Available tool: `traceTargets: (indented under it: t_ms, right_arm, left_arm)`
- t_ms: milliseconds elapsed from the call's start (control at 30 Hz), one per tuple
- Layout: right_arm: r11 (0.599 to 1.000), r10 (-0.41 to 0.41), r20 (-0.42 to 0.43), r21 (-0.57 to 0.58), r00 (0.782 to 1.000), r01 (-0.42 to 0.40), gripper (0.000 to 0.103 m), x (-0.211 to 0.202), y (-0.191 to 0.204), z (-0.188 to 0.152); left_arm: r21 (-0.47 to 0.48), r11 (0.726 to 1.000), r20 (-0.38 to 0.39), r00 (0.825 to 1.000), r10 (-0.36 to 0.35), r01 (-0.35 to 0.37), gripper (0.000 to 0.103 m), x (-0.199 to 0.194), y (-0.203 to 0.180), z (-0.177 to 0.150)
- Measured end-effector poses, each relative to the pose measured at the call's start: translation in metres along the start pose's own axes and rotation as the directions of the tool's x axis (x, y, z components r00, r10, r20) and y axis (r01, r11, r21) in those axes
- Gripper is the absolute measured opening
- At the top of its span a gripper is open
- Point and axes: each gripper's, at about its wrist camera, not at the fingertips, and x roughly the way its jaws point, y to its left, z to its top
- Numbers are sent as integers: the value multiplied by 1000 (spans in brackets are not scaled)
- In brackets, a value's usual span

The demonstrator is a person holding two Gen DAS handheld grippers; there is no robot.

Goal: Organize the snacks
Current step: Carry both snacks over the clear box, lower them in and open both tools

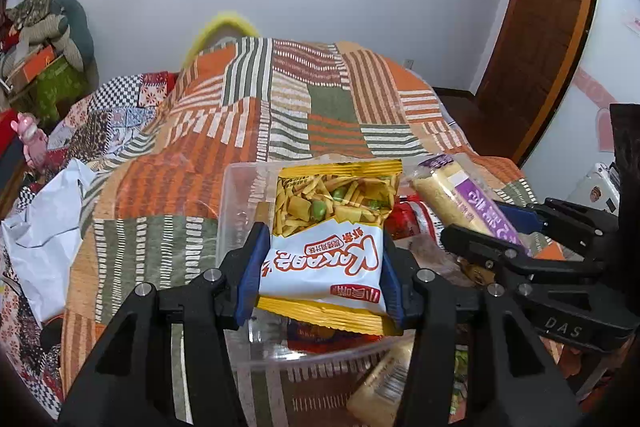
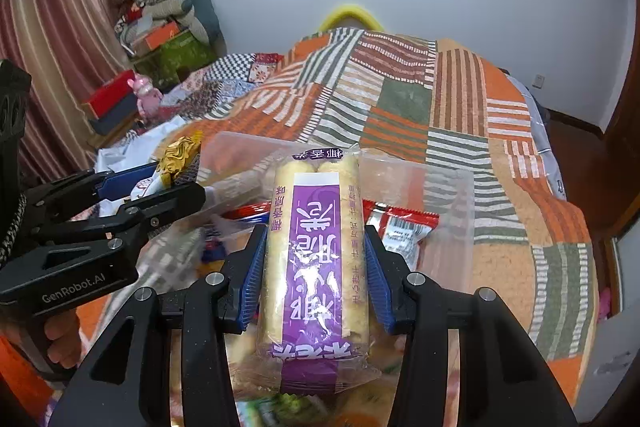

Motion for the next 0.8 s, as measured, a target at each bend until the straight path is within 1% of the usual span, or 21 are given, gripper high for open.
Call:
traceTargets:
  t_ms: [267, 400, 467, 500, 567, 667, 800]
  right_arm:
    - [1000, -8, -31, -10, 999, 8, 43, 13, -9, 4]
    - [1000, -7, -32, -8, 999, 7, 43, 13, -9, 6]
    - [1000, -5, -36, -8, 999, 5, 43, 12, -10, 5]
    - [1000, -4, -35, -8, 999, 4, 44, 11, -10, 5]
    - [1000, 1, -36, -3, 999, -1, 50, 6, -8, 4]
    - [1000, 5, -25, -2, 1000, -5, 51, 0, -8, 4]
    - [1000, 13, 2, -15, 1000, -13, 51, -18, -1, 2]
  left_arm:
    - [8, 1000, -35, 999, 6, -6, 51, 28, -2, 3]
    - [16, 1000, -40, 999, 11, -11, 51, 32, -4, 4]
    - [17, 1000, -44, 999, 11, -10, 53, 32, -5, 4]
    - [15, 1000, -48, 999, 7, -6, 54, 32, -5, 4]
    - [8, 1000, -52, 999, 3, -2, 54, 30, -4, 3]
    - [4, 1000, -44, 999, 4, -3, 54, 22, -3, 2]
    - [5, 1000, -26, 1000, -8, 8, 55, 3, -5, 1]
